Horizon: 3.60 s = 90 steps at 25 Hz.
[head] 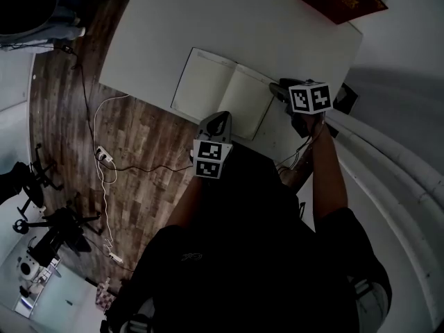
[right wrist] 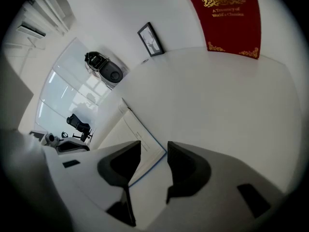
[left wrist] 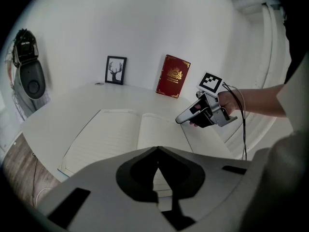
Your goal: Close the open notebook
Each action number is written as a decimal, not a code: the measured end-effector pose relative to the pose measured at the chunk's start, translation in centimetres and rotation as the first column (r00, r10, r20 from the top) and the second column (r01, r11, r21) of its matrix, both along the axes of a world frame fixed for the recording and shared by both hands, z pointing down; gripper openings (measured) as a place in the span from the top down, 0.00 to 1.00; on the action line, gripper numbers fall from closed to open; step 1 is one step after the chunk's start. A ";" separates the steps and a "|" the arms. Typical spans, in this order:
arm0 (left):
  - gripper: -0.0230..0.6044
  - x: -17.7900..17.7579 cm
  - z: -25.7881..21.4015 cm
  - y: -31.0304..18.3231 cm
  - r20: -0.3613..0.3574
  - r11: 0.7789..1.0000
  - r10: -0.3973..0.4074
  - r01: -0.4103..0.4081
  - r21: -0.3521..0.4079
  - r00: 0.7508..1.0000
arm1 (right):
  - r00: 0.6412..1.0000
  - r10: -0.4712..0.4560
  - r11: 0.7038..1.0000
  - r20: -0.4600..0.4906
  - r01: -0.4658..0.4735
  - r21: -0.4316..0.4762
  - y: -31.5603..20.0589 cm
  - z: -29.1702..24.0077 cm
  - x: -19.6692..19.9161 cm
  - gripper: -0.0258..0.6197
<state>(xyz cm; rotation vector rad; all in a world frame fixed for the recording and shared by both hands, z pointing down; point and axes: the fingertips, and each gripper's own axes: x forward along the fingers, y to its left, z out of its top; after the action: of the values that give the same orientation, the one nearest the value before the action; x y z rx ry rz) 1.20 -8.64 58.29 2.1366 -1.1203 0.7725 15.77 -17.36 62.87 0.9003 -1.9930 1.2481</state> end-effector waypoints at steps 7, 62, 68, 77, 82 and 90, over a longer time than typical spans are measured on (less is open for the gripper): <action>0.96 0.5 0.4 -0.2 -0.014 1.000 -0.006 0.005 -0.013 1.000 | 0.982 -0.091 0.996 -0.163 0.093 0.006 0.3 0.3 -0.4 0.68; 0.93 0.1 1.9 9.7 -0.485 0.963 -0.146 0.013 -0.268 0.862 | 0.981 0.102 0.924 -0.166 -0.031 0.381 4.5 -6.1 -2.8 0.91; 0.93 0.4 -2.3 7.8 -0.529 0.985 -0.095 0.003 -0.173 0.843 | 0.981 0.141 0.896 -0.130 -0.071 0.437 4.5 -8.2 -2.5 0.91; 0.93 -1.1 -8.2 4.2 -0.602 0.993 -0.113 0.100 -0.056 0.791 | 0.982 0.173 0.863 -0.082 -0.111 0.494 4.1 -10.3 -3.1 0.91; 0.92 -2.8 -9.3 3.1 -0.673 0.978 -0.196 0.190 -0.083 0.714 | 0.989 0.119 0.864 -0.082 -0.062 0.499 4.1 -10.4 -5.7 0.91; 0.89 -7.0 -8.5 2.6 -0.653 0.943 -0.292 0.324 -0.075 0.699 | 0.996 0.007 0.866 -0.086 0.037 0.499 3.9 -10.3 -10.6 0.91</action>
<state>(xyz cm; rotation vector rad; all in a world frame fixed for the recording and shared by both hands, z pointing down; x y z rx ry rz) -5.79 -6.08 49.76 1.9248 -1.0490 -0.1814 5.17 -13.49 52.56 1.1527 -2.2910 0.6652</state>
